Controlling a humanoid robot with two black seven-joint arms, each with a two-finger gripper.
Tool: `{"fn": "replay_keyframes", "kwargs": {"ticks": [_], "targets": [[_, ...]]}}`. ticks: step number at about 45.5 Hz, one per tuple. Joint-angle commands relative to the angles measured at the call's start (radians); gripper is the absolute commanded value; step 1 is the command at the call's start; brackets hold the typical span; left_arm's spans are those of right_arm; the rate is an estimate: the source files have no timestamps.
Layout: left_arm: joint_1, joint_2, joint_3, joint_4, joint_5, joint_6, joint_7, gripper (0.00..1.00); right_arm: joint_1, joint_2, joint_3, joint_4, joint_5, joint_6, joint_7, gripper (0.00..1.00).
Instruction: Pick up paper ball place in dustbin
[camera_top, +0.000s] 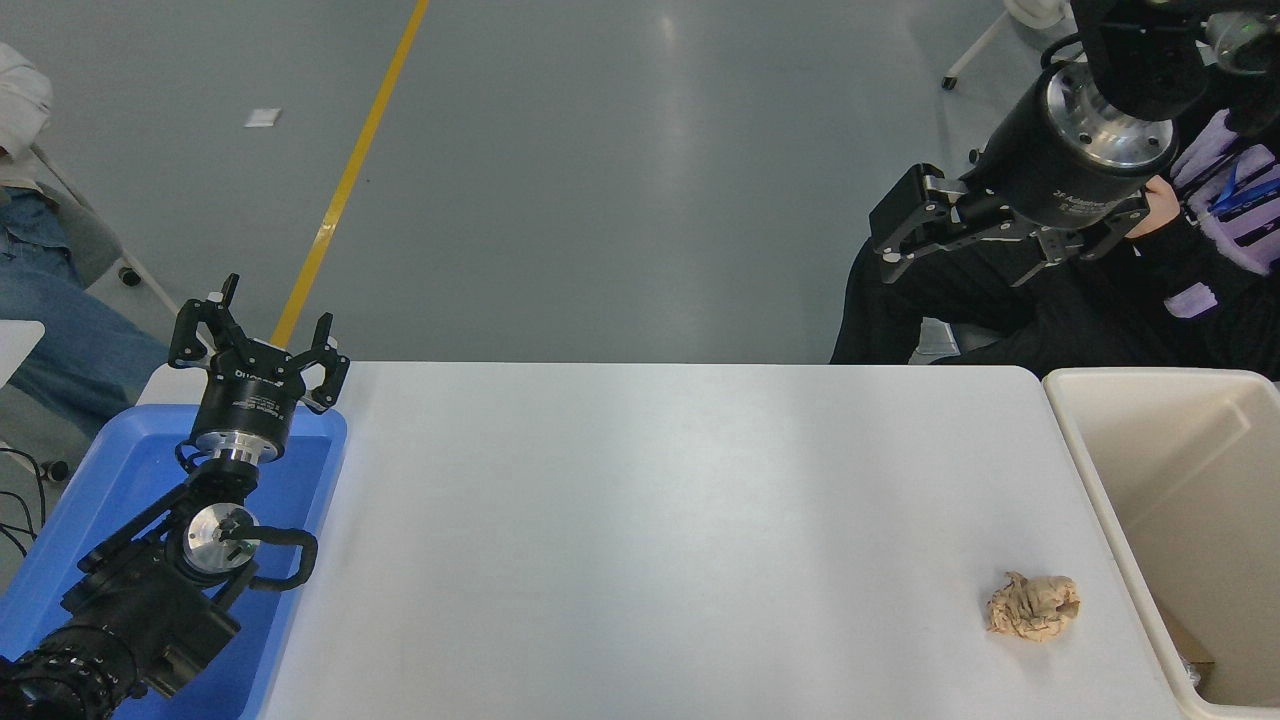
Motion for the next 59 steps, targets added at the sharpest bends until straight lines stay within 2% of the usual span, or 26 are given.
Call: {"fn": "replay_keyframes", "kwargs": {"ticks": [1, 59], "targets": [[0.0, 0.0, 0.0, 0.0, 0.0, 0.0, 0.0, 0.99, 0.003, 0.0, 0.001, -0.002, 0.0, 0.0, 0.0, 1.0], [0.0, 0.0, 0.0, 0.0, 0.0, 0.0, 0.0, 0.99, -0.029, 0.005, 0.003, -0.002, 0.0, 0.0, 0.0, 1.0]]}}
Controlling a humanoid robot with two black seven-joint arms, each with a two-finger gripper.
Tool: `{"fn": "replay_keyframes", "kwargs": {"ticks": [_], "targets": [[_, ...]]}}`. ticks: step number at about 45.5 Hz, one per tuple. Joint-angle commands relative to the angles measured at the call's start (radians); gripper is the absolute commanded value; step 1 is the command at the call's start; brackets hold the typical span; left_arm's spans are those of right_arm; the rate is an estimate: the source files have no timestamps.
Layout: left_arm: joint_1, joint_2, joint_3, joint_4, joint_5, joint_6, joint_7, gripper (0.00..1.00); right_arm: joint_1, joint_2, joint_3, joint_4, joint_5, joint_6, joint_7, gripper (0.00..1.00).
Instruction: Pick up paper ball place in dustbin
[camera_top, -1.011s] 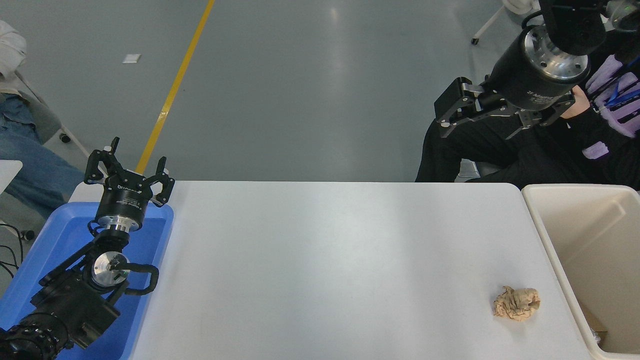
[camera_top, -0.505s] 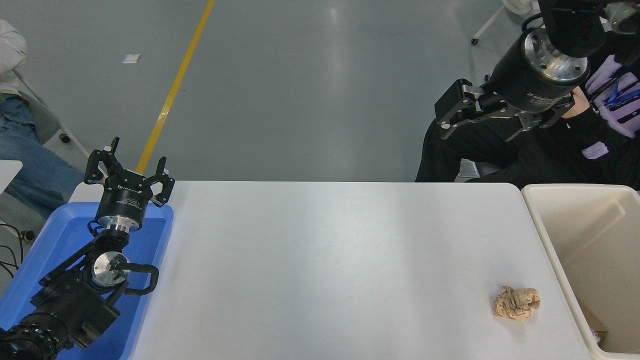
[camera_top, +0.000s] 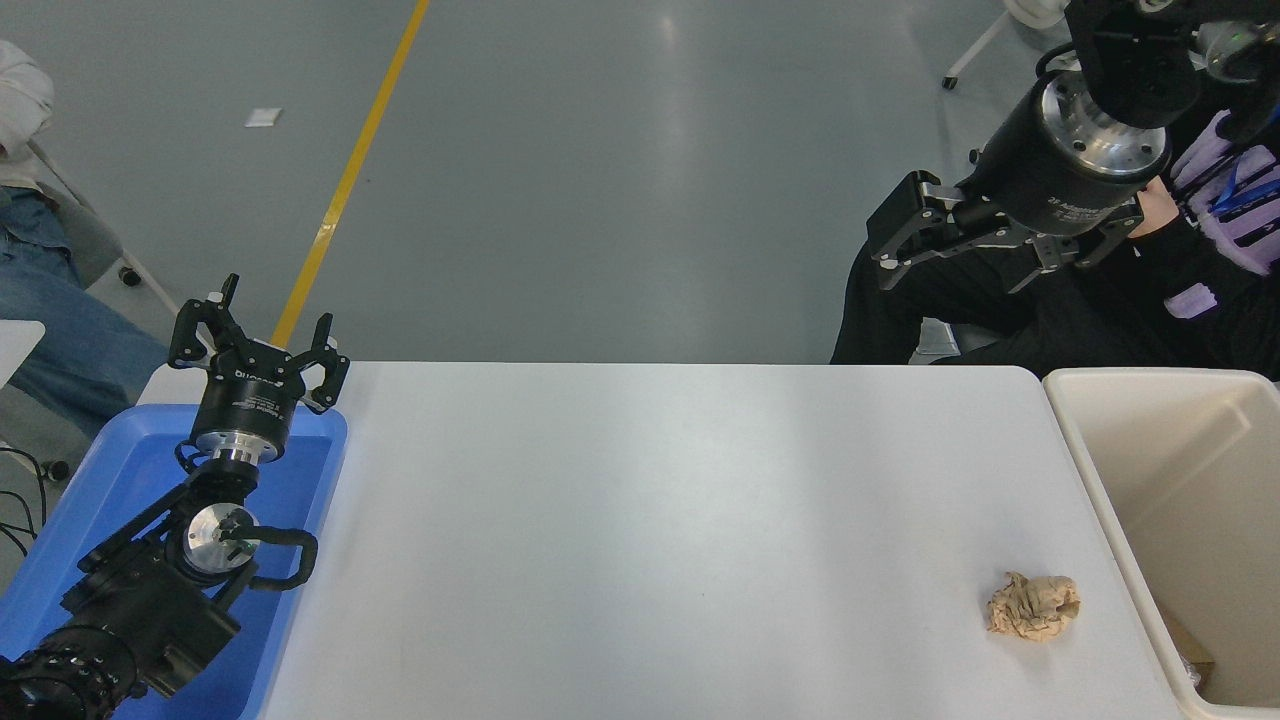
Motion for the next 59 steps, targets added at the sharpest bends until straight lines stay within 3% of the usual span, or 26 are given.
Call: {"fn": "replay_keyframes", "kwargs": {"ticks": [1, 40, 49, 59], "targets": [[0.0, 0.0, 0.0, 0.0, 0.0, 0.0, 0.0, 0.99, -0.001, 0.001, 0.0, 0.0, 0.0, 0.0, 0.0, 1.0], [0.0, 0.0, 0.0, 0.0, 0.0, 0.0, 0.0, 0.99, -0.103, -0.012, 0.0, 0.0, 0.0, 0.0, 0.0, 1.0], [0.0, 0.0, 0.0, 0.0, 0.0, -0.001, 0.0, 0.99, -0.238, -0.126, -0.003, -0.002, 0.0, 0.0, 0.0, 1.0], [0.0, 0.0, 0.0, 0.0, 0.0, -0.001, 0.0, 0.99, -0.345, -0.183, -0.009, -0.002, 0.0, 0.0, 0.0, 1.0]]}}
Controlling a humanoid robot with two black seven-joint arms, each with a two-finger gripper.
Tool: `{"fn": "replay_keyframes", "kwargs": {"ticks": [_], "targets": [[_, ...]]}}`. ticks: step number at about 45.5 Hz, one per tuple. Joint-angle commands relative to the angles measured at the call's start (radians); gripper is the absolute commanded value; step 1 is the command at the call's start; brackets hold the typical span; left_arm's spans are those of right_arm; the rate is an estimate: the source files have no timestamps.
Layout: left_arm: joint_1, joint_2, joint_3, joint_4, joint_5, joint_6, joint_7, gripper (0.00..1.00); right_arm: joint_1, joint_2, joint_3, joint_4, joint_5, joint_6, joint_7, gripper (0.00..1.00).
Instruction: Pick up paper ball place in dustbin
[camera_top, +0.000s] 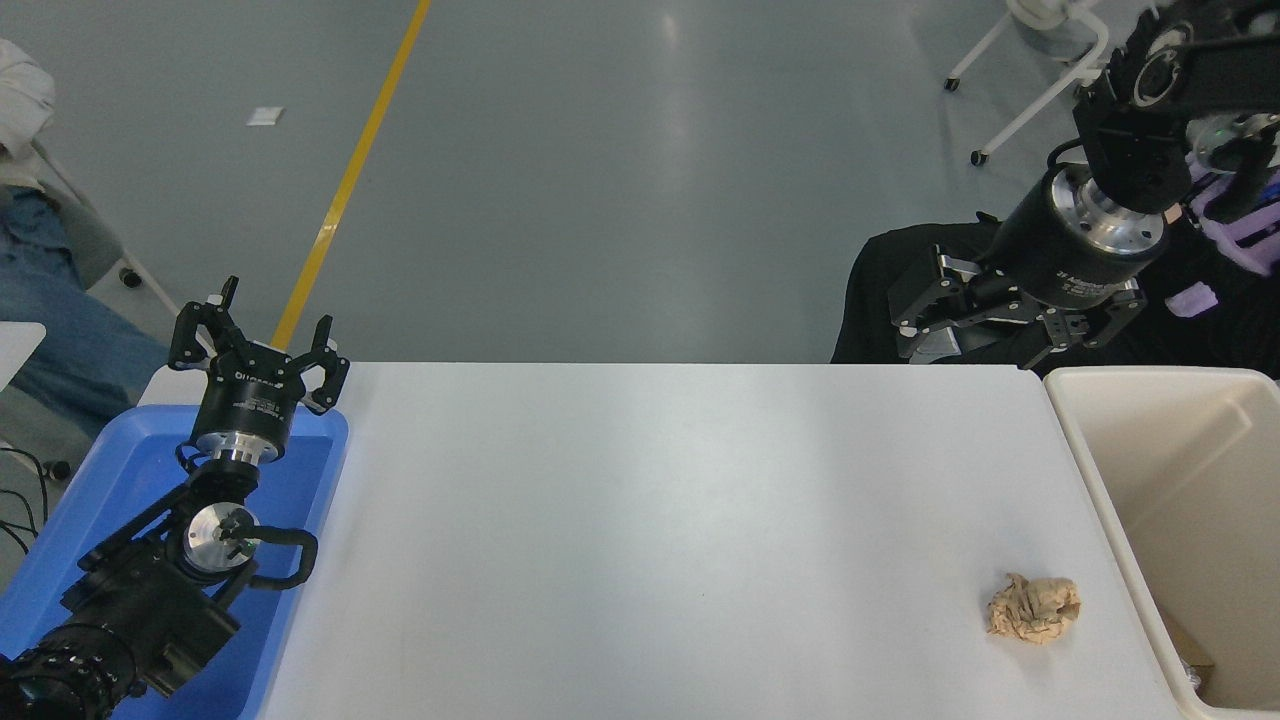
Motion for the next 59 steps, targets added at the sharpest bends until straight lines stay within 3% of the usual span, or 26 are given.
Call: {"fn": "replay_keyframes", "kwargs": {"ticks": [1, 16, 25, 39, 52, 59], "targets": [[0.0, 0.0, 0.0, 0.0, 0.0, 0.0, 0.0, 0.99, -0.131, -0.071, -0.013, -0.003, 0.0, 0.0, 0.0, 1.0], [0.0, 0.0, 0.0, 0.0, 0.0, 0.0, -0.002, 0.99, -0.289, -0.168, -0.001, -0.04, 0.003, 0.0, 0.002, 1.0], [0.0, 0.0, 0.0, 0.0, 0.0, 0.001, -0.002, 0.99, -0.464, -0.203, 0.03, -0.232, 0.107, 0.0, 0.0, 1.0], [0.0, 0.0, 0.0, 0.0, -0.002, 0.001, -0.002, 0.99, -0.814, -0.221, 0.159, -0.425, 0.103, 0.0, 0.0, 1.0], [0.0, 0.0, 0.0, 0.0, -0.002, 0.001, -0.002, 0.99, -0.863, -0.166, 0.165, -0.413, 0.087, -0.219, 0.0, 1.0], [0.0, 0.0, 0.0, 0.0, -0.002, 0.001, -0.002, 0.99, -0.871, -0.133, 0.171, -0.41, 0.086, -0.409, 0.0, 1.0]]}}
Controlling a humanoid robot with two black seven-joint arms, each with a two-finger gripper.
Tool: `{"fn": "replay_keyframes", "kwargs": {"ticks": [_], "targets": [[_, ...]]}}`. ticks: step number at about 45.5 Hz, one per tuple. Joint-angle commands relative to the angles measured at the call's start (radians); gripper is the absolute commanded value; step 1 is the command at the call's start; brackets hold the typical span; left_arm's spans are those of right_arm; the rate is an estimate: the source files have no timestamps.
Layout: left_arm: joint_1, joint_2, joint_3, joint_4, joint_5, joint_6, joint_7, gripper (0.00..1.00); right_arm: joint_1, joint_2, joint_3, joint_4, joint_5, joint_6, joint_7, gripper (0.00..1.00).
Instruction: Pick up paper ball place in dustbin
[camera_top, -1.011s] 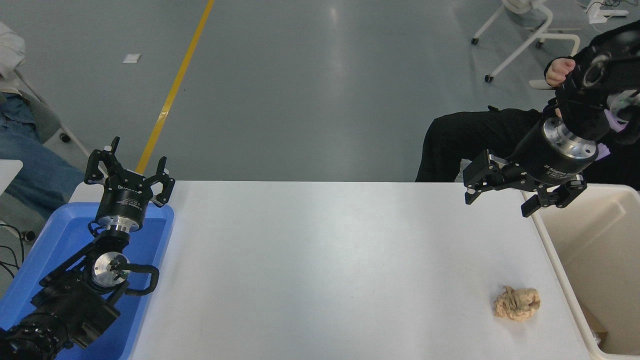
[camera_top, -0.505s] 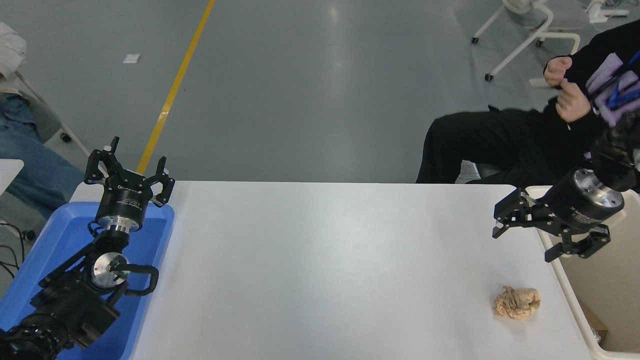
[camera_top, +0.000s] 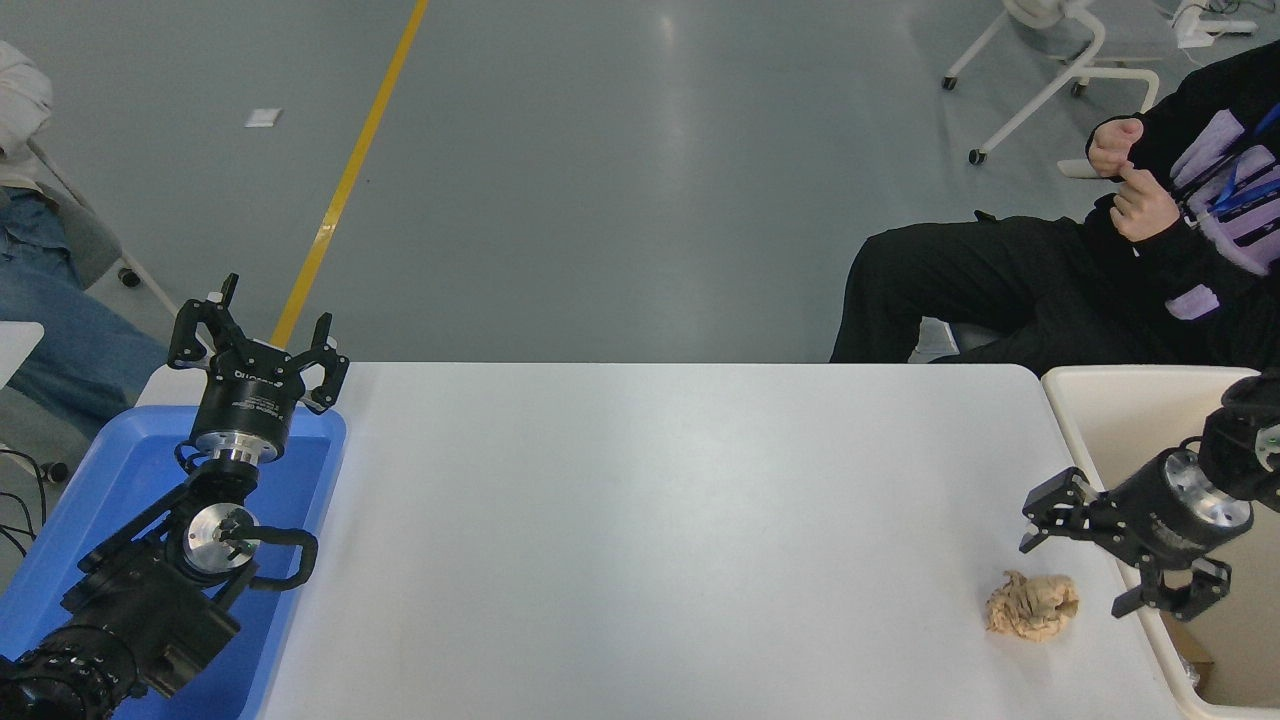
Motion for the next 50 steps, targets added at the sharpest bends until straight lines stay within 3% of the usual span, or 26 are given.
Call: {"fn": "replay_keyframes", "kwargs": {"ticks": [1, 16, 32, 50], "targets": [[0.0, 0.0, -0.001, 0.0, -0.001, 0.0, 0.0, 0.99, -0.049, 0.052, 0.015, -0.009, -0.002, -0.238, 0.0, 1.0], [0.0, 0.0, -0.001, 0.0, 0.001, 0.0, 0.0, 0.99, -0.062, 0.063, 0.029, 0.097, -0.16, -0.289, 0.002, 1.0], [0.0, 0.0, -0.001, 0.0, -0.001, -0.002, 0.0, 0.99, -0.102, 0.066, 0.067, 0.075, -0.16, -0.315, 0.0, 1.0], [0.0, 0.0, -0.001, 0.0, -0.001, -0.002, 0.0, 0.99, -0.172, 0.097, 0.089, 0.068, -0.162, -0.482, 0.0, 1.0]]}}
